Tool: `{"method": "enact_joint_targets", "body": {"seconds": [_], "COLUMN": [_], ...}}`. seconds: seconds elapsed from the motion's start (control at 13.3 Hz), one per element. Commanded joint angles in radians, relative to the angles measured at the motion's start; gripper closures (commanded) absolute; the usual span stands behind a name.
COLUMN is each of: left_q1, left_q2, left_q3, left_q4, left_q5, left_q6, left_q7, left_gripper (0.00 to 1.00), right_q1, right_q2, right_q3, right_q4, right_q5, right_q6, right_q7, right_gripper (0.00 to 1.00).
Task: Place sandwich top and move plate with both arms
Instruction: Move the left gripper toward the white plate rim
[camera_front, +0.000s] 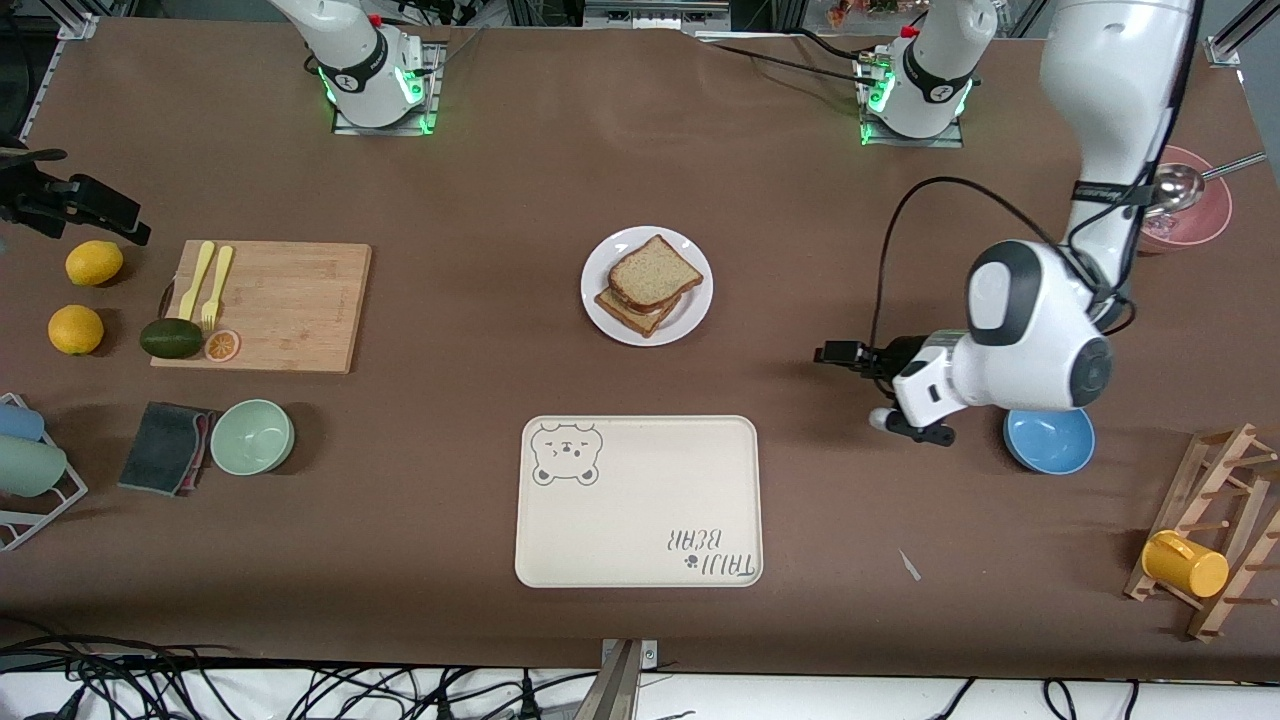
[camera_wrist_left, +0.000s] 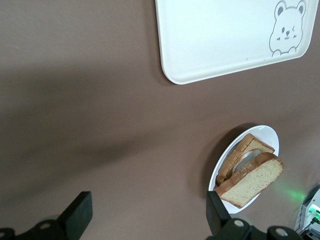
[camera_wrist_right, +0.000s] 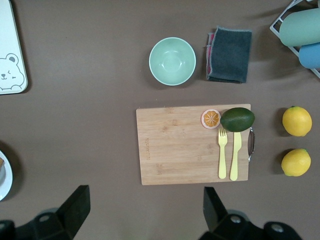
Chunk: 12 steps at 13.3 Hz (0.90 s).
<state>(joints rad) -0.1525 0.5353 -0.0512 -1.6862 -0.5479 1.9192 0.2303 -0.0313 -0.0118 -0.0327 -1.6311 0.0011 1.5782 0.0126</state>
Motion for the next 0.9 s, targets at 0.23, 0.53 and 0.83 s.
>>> {"method": "enact_joint_targets", "body": {"seconds": [0.23, 0.53, 0.83], "left_q1": [-0.027, -0.039, -0.057], "left_q2": [0.034, 0.087, 0.138], "left_q3": [-0.019, -0.052, -0.052], "left_q4": [0.008, 0.002, 0.003], "left_q5": [-0.108, -0.282, -0.332], "left_q6": [0.007, 0.054, 0.055], "left_q7": [0.024, 0.134, 0.263], "left_gripper": [0.11, 0.09, 0.08], "right_q1": [-0.002, -0.002, -0.002], "right_q2": [0.006, 0.006, 0.006], "right_q3": [0.014, 0.013, 0.013], "right_q4": [0.027, 0.027, 0.027], "right_q5": [0.008, 0.011, 0.014], "right_q6": [-0.023, -0.023, -0.023], "right_q7": [0.0, 0.001, 0.004], "right_gripper": [0.0, 0.0, 0.0]}}
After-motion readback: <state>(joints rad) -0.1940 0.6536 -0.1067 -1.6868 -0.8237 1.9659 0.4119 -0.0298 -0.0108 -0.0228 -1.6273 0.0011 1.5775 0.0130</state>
